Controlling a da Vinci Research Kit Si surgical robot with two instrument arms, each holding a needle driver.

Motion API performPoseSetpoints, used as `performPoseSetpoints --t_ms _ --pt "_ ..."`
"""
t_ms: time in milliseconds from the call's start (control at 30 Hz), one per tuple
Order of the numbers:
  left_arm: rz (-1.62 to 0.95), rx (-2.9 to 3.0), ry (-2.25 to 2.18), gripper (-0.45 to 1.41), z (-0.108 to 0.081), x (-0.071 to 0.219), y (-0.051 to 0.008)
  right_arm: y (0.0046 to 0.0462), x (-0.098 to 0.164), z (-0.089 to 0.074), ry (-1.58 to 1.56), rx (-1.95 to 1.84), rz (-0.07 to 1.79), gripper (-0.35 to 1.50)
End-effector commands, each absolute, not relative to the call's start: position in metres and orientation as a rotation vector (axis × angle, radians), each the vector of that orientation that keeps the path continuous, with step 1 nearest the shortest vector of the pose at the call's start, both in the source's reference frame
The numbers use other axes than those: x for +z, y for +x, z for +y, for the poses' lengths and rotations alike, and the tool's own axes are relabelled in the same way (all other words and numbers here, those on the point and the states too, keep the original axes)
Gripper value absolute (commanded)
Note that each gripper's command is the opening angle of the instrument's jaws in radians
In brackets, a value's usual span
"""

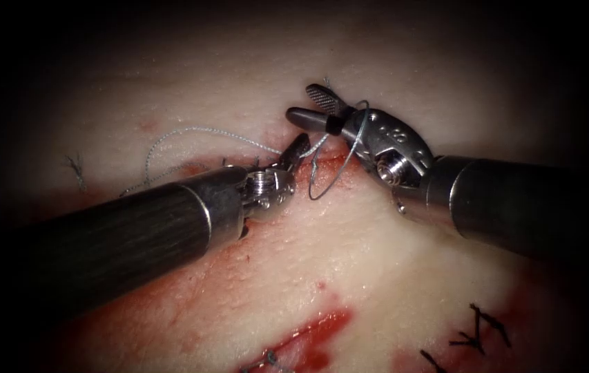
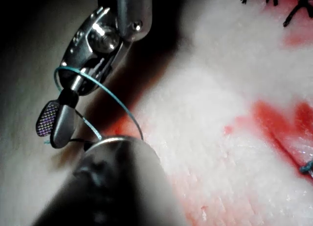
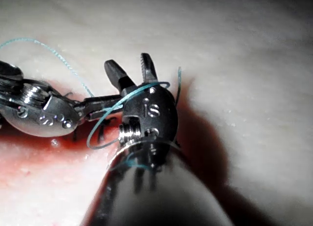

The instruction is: Wound Closure

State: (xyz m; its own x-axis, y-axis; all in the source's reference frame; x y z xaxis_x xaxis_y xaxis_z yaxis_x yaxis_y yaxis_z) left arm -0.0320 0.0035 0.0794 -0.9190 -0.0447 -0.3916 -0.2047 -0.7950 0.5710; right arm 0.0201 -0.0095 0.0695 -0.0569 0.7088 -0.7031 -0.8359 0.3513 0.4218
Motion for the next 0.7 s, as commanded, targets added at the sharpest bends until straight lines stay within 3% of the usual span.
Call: performPoseSetpoints --t_ms 33,100,200,700 --pt "0.974 2.832 -0.6 -0.45 0.0043 0.0799 -0.0326 0.021 0.0706 -0.0086 -0.176 1.293 0.992 0.76" --pt "0.976 2.832 -0.602 -0.45 0.0044 0.0801 -0.0326 0.0211 0.0715 -0.0082 -0.19 1.336 0.942 0.94" --pt "0.975 2.82 -0.59 -0.45 0.0044 0.0805 -0.0325 0.021 0.073 -0.0075 -0.226 1.364 0.87 1.05" --pt "0.972 2.821 -0.577 -0.45 0.0047 0.0813 -0.0325 0.02 0.078 -0.0054 -0.275 1.397 0.751 1.03"
